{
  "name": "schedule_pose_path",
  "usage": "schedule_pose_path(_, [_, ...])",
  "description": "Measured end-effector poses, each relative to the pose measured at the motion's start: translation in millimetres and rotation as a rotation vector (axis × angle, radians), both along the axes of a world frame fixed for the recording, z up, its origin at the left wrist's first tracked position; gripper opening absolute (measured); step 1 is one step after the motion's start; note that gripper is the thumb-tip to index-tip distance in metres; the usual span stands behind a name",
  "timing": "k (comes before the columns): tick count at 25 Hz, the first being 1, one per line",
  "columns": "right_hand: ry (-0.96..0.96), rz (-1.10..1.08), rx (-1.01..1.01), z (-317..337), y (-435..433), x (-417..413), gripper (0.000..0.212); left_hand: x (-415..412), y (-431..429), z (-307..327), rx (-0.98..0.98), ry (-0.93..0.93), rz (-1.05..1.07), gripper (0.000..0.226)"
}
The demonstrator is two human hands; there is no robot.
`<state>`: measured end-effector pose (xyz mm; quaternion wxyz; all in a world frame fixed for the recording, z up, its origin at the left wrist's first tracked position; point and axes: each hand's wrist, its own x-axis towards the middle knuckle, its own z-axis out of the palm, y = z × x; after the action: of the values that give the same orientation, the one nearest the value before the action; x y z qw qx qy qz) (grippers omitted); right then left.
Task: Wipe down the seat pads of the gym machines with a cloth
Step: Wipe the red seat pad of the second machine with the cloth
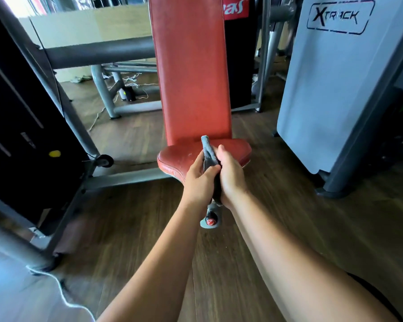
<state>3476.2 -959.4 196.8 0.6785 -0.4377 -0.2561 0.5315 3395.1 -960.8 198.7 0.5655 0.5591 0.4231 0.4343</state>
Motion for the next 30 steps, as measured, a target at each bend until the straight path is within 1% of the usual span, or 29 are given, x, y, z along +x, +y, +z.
schedule_pose_path(2, [-0.197,0.055,-0.003,1.6,9.2,-5.9,0.039,-16.7,9.2,-3.0,-0.030,-0.013,0.096,0.045])
schedule_pose_path(4, [-0.411,0.081,0.039,2.4,18.8,-1.7,0.040,-34.7,15.6,-8.8,-0.075,-0.033,0.201,0.047])
schedule_pose_path(6, [-0.689,0.088,0.047,-1.1,28.6,8.2,0.045,-54.0,23.4,-23.1,-0.115,-0.077,0.313,0.048])
schedule_pose_path(8, [-1.020,0.158,0.020,-8.3,40.8,20.8,0.041,-68.2,32.4,-39.6,-0.151,-0.133,0.399,0.049])
schedule_pose_path(11, [-1.507,0.337,-0.059,-20.1,60.5,31.3,0.040,-74.1,46.5,-60.4,-0.153,-0.173,0.505,0.048])
schedule_pose_path(12, [-1.626,0.421,-0.059,-23.7,65.7,32.2,0.042,-71.3,51.7,-68.3,-0.144,-0.166,0.511,0.045])
schedule_pose_path(13, [-1.698,0.487,-0.040,-28.8,69.3,33.1,0.044,-65.7,56.3,-76.0,-0.139,-0.153,0.502,0.045])
schedule_pose_path(15, [-1.730,0.520,0.024,-42.6,76.2,33.9,0.046,-51.2,67.9,-98.2,-0.159,-0.160,0.486,0.052])
schedule_pose_path(17, [-1.725,0.480,0.081,-50.5,77.7,38.1,0.045,-33.9,73.4,-113.1,-0.165,-0.162,0.485,0.058])
schedule_pose_path(19, [-1.733,0.457,0.114,-53.4,78.3,41.1,0.044,-17.8,66.3,-115.0,-0.198,-0.233,0.530,0.056])
schedule_pose_path(21, [-1.729,0.440,0.132,-54.9,77.1,41.3,0.044,-5.0,42.4,-114.4,-0.227,-0.317,0.550,0.049])
schedule_pose_path(22, [-1.725,0.440,0.136,-56.3,76.9,40.6,0.046,0.4,27.7,-116.8,-0.227,-0.331,0.545,0.046])
schedule_pose_path(24, [-1.719,0.433,0.144,-57.1,76.4,39.8,0.051,3.0,9.6,-115.9,-0.215,-0.320,0.482,0.043])
schedule_pose_path(26, [-1.711,0.425,0.143,-57.8,76.7,40.8,0.048,-5.2,28.3,-115.9,-0.170,-0.211,0.459,0.043])
schedule_pose_path(27, [-1.710,0.422,0.142,-58.4,76.9,41.1,0.045,-10.6,43.7,-114.3,-0.177,-0.181,0.478,0.045])
schedule_pose_path(29, [-1.709,0.406,0.149,-58.8,78.2,41.6,0.043,-16.1,63.0,-108.9,-0.213,-0.209,0.500,0.049])
schedule_pose_path(30, [-1.713,0.398,0.152,-59.2,78.8,41.8,0.043,-13.0,55.3,-108.0,-0.215,-0.226,0.502,0.048])
